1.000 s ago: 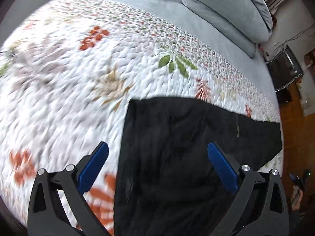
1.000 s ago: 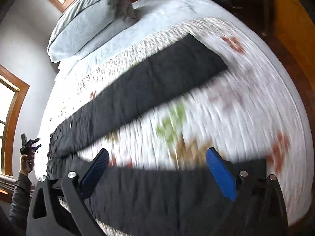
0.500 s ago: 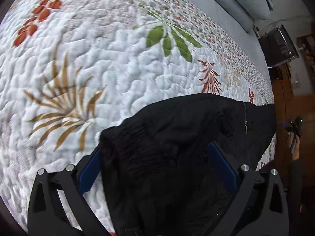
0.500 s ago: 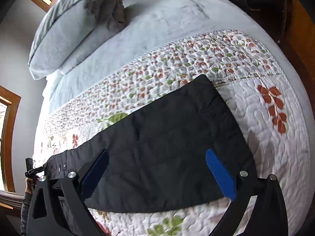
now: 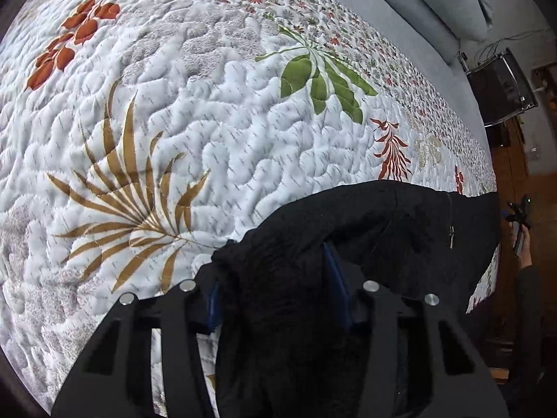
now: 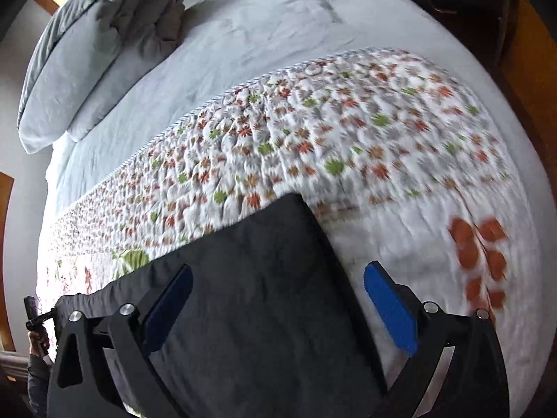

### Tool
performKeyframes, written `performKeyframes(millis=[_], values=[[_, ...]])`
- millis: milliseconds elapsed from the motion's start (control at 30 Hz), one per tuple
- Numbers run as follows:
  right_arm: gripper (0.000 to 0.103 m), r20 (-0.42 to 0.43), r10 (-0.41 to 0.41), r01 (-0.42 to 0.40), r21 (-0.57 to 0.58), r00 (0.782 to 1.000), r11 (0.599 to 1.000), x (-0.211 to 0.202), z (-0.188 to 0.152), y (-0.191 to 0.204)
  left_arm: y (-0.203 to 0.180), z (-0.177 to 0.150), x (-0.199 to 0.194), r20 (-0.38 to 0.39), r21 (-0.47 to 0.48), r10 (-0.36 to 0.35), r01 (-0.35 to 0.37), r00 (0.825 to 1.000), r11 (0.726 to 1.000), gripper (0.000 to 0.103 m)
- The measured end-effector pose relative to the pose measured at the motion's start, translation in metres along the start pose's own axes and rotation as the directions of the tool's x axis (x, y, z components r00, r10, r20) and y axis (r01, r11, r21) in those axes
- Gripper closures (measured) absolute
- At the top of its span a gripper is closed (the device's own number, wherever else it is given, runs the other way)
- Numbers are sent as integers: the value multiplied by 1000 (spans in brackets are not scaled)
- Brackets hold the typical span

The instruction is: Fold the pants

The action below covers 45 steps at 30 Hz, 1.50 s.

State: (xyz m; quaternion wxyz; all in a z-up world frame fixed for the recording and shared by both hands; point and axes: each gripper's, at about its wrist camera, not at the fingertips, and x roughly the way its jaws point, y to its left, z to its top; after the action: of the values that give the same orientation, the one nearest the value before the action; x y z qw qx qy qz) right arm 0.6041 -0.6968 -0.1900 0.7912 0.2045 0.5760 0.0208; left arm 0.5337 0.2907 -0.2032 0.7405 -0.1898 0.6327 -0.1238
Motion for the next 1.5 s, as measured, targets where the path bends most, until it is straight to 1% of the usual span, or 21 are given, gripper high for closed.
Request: performKeyframes(millis=[100, 167, 200, 233, 300, 333, 367, 400, 433, 467, 633, 733, 833, 900, 1033, 1133, 1233, 1300, 1367, 1467, 1500], values=[[4, -20, 2, -2, -5, 1000, 1000, 15, 12, 3, 1, 1, 2, -8, -5, 2, -2, 1000, 1000, 56], [4, -28, 25, -26, -13, 999, 1000, 20, 16, 7, 1, 2, 3, -13, -1, 8, -8, 1000, 1000, 57], [4, -35, 49, -49, -24, 998, 998, 22, 17, 10, 1, 2, 2, -13, 2, 12, -12, 1000, 1000, 60], [7, -41, 72, -74, -29, 997, 997, 22, 17, 14, -1, 3, 3, -12, 8, 14, -14, 1000, 1000, 62], [26, -30, 74, -76, -54, 997, 996, 19, 14, 19, -3, 3, 3, -5, 11, 19, -19, 1000, 1000, 70], [54, -32, 77, -79, -53, 996, 995, 18, 13, 19, -6, 4, 4, 1, 14, 20, -20, 1000, 1000, 74], [81, -38, 85, -87, -47, 996, 995, 17, 12, 18, -6, 3, 4, 6, 15, 13, -13, 1000, 1000, 83], [81, -31, 85, -87, -50, 996, 995, 13, 10, 19, -10, 3, 2, 21, 24, 18, -18, 1000, 1000, 87], [86, -7, 94, -95, -66, 996, 993, 5, 7, 21, -12, 3, 1, 31, 29, 18, -18, 999, 999, 88], [88, 5, 103, -102, -69, 995, 992, -3, 5, 19, -12, 2, -2, 41, 33, 19, -21, 999, 999, 89], [92, 83, 82, -77, -61, 993, 995, -48, -9, 11, -16, -1, -18, 105, 35, -4, 0, 994, 999, 90], [94, 110, 89, -81, -74, 990, 994, -72, -19, 14, -21, -5, -33, 138, 49, -34, 27, 990, 998, 90], [94, 145, 80, -67, -91, 986, 994, -97, -30, 18, -29, -9, -48, 175, 67, -45, 33, 984, 997, 91], [95, 190, 83, -67, -88, 978, 994, -120, -40, 17, -37, -12, -63, 214, 83, -62, 46, 975, 996, 91], [95, 235, 77, -55, -98, 969, 994, -159, -59, 17, -53, -24, -91, 269, 119, -85, 55, 959, 991, 91], [95, 287, 101, -72, -112, 953, 991, -194, -78, 15, -62, -41, -121, 326, 156, -126, 78, 937, 985, 91], [95, 340, 126, -81, -142, 932, 987, -229, -115, 11, -70, -66, -149, 371, 199, -187, 119, 909, 973, 91], [95, 362, 131, -77, -159, 923, 984, -247, -149, 6, -72, -90, -162, 387, 226, -212, 130, 897, 965, 91], [95, 383, 124, -61, -172, 916, 983, -258, -182, -1, -68, -114, -170, 403, 240, -239, 150, 884, 959, 91], [95, 414, 128, -71, -151, 901, 986, -269, -246, -24, -57, -161, -182, 431, 245, -284, 192, 857, 950, 91], [95, 421, 130, -75, -145, 898, 987, -270, -261, -28, -54, -173, -184, 436, 245, -290, 197, 852, 949, 91]])
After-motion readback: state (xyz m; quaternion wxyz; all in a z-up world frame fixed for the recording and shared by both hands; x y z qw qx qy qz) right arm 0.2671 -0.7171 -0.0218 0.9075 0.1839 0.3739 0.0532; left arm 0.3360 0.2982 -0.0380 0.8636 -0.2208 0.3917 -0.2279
